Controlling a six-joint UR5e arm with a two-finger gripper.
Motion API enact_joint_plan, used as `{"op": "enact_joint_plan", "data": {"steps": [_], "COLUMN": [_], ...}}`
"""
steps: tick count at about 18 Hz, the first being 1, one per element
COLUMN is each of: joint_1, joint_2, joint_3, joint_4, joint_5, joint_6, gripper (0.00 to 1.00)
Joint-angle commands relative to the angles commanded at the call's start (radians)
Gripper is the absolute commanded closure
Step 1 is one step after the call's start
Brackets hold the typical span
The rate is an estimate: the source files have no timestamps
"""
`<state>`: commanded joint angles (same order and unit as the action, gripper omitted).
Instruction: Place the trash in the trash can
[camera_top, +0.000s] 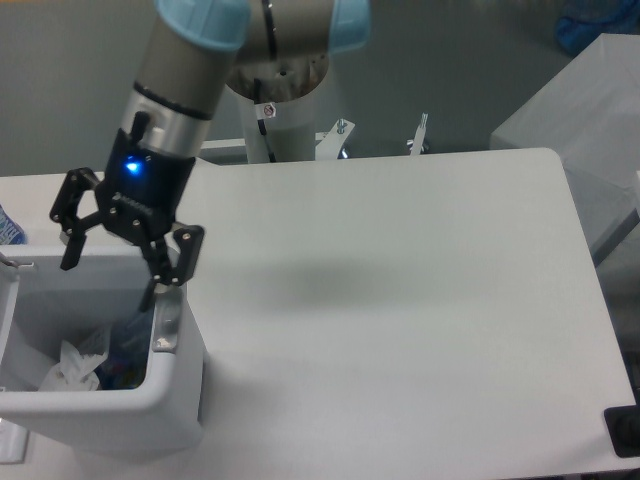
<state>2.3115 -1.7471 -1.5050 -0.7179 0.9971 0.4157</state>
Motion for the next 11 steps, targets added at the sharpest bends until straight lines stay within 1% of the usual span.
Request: {"op": "enact_joint_plan", "data": {"steps": [2, 3, 6, 8, 11], "joint_1": [0.02, 0.035, 0.043, 0.055, 0.098], "joint_2": [-0.006, -0.006, -0.017, -0.022, -0.022], "joint_3": [0.017, 0.02, 0.017, 0.009, -0.013], "joint_4": [0.0, 0.0, -0.008, -0.012, -0.031], "joint_5": [0.018, 0.088, 0.34, 0.434, 0.471], "joint_6": [0.002, 0.008, 0.017, 0.087, 0.266], "gripper": [0.0, 0.0, 0.0, 0.0, 0.0]}}
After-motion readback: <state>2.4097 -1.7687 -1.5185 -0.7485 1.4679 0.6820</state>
